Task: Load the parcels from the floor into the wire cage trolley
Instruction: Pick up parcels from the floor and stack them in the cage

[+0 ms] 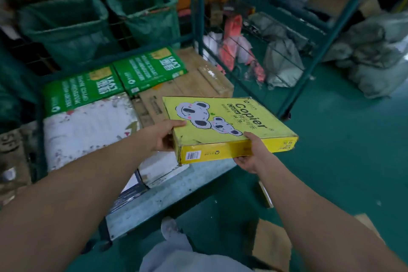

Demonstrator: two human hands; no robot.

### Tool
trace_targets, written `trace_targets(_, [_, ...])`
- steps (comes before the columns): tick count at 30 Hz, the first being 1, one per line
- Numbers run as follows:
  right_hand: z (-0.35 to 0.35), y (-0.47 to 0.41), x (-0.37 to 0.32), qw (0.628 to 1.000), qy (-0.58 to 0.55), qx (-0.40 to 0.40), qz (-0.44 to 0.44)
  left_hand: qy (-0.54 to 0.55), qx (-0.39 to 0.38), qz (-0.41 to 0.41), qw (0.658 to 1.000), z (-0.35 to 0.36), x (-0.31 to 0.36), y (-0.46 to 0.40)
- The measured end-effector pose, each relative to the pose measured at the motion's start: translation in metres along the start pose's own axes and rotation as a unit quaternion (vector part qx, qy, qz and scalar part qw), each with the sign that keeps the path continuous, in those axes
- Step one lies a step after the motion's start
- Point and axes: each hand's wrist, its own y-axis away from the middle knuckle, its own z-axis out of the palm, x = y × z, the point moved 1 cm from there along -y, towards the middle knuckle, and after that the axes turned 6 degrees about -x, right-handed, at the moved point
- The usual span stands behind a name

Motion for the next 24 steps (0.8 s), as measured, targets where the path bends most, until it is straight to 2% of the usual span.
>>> trace_targets(7, [0.138, -0.041, 0.003, 0.998, 0.066, -0.015, 0.017, 0.045, 0.048, 0.024, 0.998, -0.136, 0.037, -0.005])
trace_targets(13, [0.227, -0.075, 0.011, 0.997, 0.077, -0.028, 0.008, 0.088, 0.085, 0.046, 0.991, -0.214, 0.048, -0.023])
trace_targets(17, [0.255, -0.101, 0.013, 0.995, 0.097, -0.034, -0.004, 0.061, 0.106, 0.045, 0.991, -0.232, 0.056, -0.034])
trace_targets(24, [0.287, -0.155, -0.002, 0.99, 0.136, -0.048, -0.014, -0.023, 0.096, 0.005, 0.995, -0.255, 0.065, -0.075])
